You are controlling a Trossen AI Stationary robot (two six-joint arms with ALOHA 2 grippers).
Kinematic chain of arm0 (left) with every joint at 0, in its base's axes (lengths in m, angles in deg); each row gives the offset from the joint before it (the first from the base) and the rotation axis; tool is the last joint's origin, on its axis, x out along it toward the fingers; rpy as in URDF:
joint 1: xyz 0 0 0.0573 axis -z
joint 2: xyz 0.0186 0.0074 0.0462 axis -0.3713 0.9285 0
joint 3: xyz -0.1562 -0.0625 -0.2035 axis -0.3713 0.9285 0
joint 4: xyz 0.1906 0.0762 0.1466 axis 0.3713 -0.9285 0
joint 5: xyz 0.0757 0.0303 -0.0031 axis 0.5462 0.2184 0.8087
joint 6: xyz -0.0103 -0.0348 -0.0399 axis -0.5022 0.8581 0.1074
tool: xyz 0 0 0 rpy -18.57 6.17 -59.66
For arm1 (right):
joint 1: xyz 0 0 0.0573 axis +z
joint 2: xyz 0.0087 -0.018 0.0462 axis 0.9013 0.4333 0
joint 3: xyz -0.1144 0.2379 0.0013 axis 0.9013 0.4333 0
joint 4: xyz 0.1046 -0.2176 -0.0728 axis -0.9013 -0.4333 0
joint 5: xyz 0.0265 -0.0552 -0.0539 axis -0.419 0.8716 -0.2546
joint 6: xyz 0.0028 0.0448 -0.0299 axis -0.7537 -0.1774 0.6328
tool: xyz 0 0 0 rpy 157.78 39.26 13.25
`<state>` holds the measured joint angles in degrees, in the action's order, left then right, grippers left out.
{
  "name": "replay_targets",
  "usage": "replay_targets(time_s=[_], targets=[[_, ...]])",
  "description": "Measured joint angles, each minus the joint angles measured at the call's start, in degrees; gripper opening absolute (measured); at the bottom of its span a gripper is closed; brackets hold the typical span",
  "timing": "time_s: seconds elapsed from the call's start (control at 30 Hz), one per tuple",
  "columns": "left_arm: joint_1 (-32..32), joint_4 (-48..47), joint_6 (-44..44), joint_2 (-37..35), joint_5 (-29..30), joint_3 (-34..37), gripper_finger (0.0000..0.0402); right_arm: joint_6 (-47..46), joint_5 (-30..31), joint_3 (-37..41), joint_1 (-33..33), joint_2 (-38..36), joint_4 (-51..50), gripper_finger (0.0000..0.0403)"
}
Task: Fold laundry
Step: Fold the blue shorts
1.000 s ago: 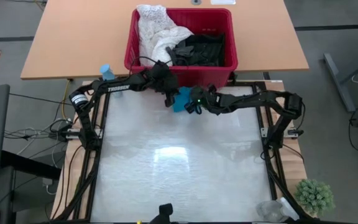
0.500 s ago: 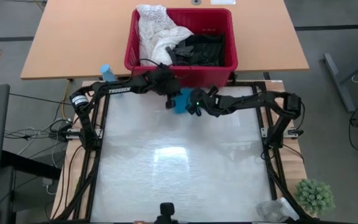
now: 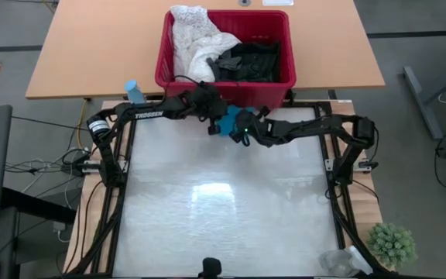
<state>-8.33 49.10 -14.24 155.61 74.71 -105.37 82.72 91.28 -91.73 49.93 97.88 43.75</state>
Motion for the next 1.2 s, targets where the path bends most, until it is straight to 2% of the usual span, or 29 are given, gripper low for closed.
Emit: replay_targets(time_s=[0.27,0.47,0.93,1.03,1.2], targets=[[2.31,-1.77,0.16,-0.61,2.15,0.07,0.0000,-0.72,1.44,0.02,2.58,0.02,-4.00,0.0028],[1.88,-1.88,-0.59,-0.94,6.03,0.09,0.0000,-0.42,1.42,0.02,0.69,-0.32,-4.61,0.0033],[0.98,-2.33,-0.35,-5.57,7.76,0.13,0.0000,2.91,0.96,0.02,-1.85,-5.57,-3.47,0.0032],[0.98,-0.86,-0.60,-5.60,9.40,0.13,0.0000,4.33,-0.22,0.02,-2.44,-7.23,-3.41,0.0032],[0.55,6.98,-3.11,-5.60,11.36,0.13,0.0000,6.46,-0.50,0.02,-4.85,-8.01,-1.53,0.0032]])
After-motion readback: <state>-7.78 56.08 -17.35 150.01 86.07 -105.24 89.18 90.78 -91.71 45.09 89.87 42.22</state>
